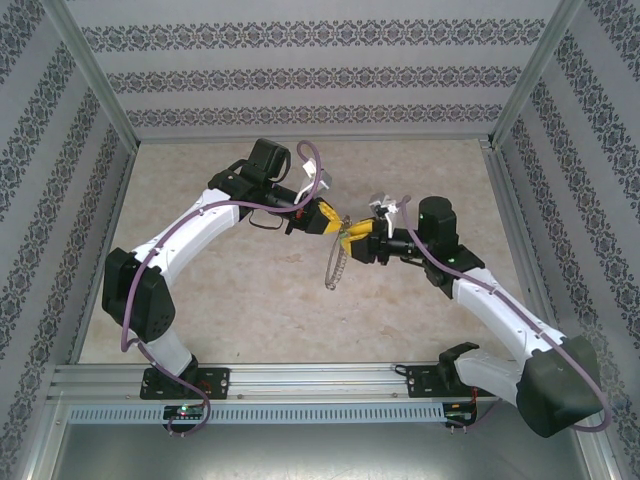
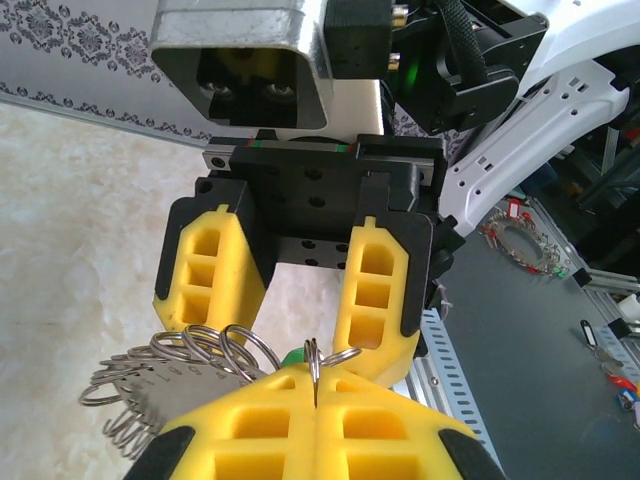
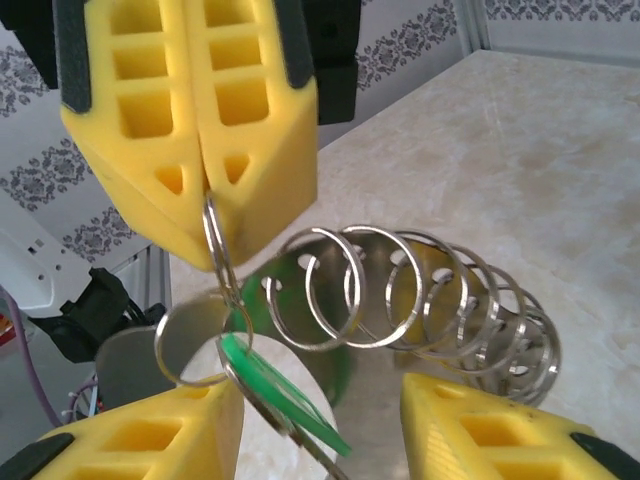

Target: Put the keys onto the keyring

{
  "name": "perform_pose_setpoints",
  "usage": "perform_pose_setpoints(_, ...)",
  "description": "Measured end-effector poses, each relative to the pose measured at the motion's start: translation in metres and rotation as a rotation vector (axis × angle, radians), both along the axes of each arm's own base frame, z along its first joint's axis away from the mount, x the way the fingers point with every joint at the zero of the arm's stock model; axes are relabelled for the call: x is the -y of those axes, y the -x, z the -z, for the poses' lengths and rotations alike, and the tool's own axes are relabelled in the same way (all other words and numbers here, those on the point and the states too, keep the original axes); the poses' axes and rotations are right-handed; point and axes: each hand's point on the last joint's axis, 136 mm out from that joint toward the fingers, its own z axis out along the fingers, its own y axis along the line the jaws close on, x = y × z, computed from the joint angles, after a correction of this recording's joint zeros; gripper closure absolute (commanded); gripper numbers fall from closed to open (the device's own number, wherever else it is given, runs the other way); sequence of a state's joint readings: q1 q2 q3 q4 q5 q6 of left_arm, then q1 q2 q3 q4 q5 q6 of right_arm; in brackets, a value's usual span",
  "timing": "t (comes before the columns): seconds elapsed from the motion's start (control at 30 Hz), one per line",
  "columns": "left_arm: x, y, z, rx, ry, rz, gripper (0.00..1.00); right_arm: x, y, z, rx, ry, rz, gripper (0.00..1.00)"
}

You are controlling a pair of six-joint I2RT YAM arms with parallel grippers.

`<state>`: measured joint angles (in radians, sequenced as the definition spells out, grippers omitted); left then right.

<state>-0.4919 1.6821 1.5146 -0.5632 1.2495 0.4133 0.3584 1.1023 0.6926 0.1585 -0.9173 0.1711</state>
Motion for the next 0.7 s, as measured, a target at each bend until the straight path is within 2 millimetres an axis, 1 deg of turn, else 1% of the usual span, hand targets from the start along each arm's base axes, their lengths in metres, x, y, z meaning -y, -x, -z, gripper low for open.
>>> perform_pose_setpoints(0.13,0.001,-0.001,-0.001,0.006,0.003,-0.003,1.00,-0.006,0.005,-0.005,0.020,-0.009,-0.040,0.99)
perform_pose_setpoints(0.17,0.001,-0.002,-0.001,0.007,0.004,-0.006,1.00,-0.007,0.007,-0.006,0.021,-0.011,-0.048,1.00)
perform_pose_setpoints(0.4,0.003,-0.010,-0.001,0.019,0.005,-0.043,1.00,-0.013,0.011,-0.004,0.015,-0.010,-0.074,1.00)
perform_pose_setpoints(0.53,0.003,-0.009,0.003,-0.001,-0.006,-0.053,1.00,-0.022,0.012,0.004,-0.013,0.001,-0.100,1.00)
perform_pose_setpoints(0.63,0.003,-0.010,0.006,-0.011,-0.010,-0.061,1.00,-0.030,0.008,0.007,-0.027,0.009,-0.113,1.00)
perform_pose_setpoints(0.67,0.004,-0.010,0.007,-0.012,-0.010,-0.063,1.00,-0.032,0.006,0.007,-0.031,0.011,-0.115,0.91)
perform_pose_setpoints(0.7,0.004,-0.011,0.007,-0.012,-0.009,-0.065,1.00,-0.033,0.004,0.008,-0.034,0.013,-0.113,0.78)
